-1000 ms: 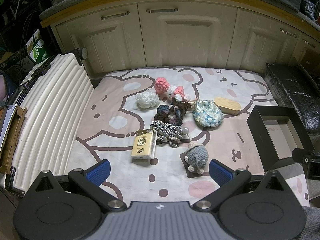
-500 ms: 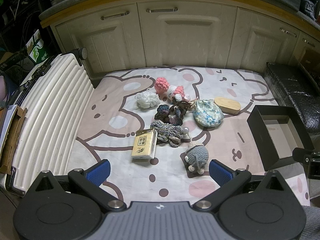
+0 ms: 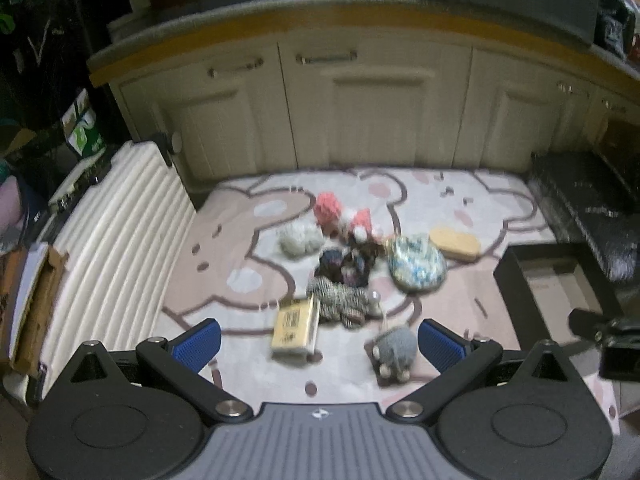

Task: Organize objects
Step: 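Lower the right tool onto the grey-blue crocheted ball while the left tool approaches the yellow tissue packet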

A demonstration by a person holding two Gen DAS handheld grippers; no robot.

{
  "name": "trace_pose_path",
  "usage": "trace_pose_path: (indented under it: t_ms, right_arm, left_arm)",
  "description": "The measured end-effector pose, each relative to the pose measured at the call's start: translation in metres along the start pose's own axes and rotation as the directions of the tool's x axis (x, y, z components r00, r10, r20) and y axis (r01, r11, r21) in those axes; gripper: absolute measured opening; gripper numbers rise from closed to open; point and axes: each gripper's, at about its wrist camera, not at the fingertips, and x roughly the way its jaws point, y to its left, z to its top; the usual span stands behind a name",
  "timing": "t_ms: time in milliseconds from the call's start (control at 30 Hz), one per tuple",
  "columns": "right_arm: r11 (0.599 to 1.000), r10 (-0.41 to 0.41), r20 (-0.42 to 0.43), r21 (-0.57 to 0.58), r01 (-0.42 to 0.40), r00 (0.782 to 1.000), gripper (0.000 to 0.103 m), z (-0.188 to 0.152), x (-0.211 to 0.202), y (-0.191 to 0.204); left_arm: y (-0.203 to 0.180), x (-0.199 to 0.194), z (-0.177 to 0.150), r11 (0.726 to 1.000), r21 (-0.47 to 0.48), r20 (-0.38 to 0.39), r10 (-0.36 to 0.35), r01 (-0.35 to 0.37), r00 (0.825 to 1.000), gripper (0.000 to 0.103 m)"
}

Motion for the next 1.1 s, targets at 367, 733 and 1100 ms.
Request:
trace_pose_path:
  t_ms: [367, 733, 1100]
  right_arm:
    - [0.997, 0.071, 0.098, 0.014, -0.072, 0.993, 0.103, 0.052, 0.005, 0.016]
    - [0.989, 0.132, 0.143, 0.041, -0.139, 0.981, 0.103, 0.085, 0.045, 0.031]
    - [0.981, 0.159, 0.067, 0.100, -0.165, 0.985, 0.103, 0.073, 0.131, 0.034]
  left_arm:
    - [0.023, -0.006, 0.045, 0.998, -0.043, 0.101, 0.056, -0.052, 0.993, 0.103]
    - [0.042, 0.036, 0.080, 0.992, -0.089, 0.123, 0.095, -0.085, 0.988, 0.103]
    - [0.053, 0.110, 0.074, 0.991, -0.105, 0.041, 0.092, -0.087, 0.995, 0.103]
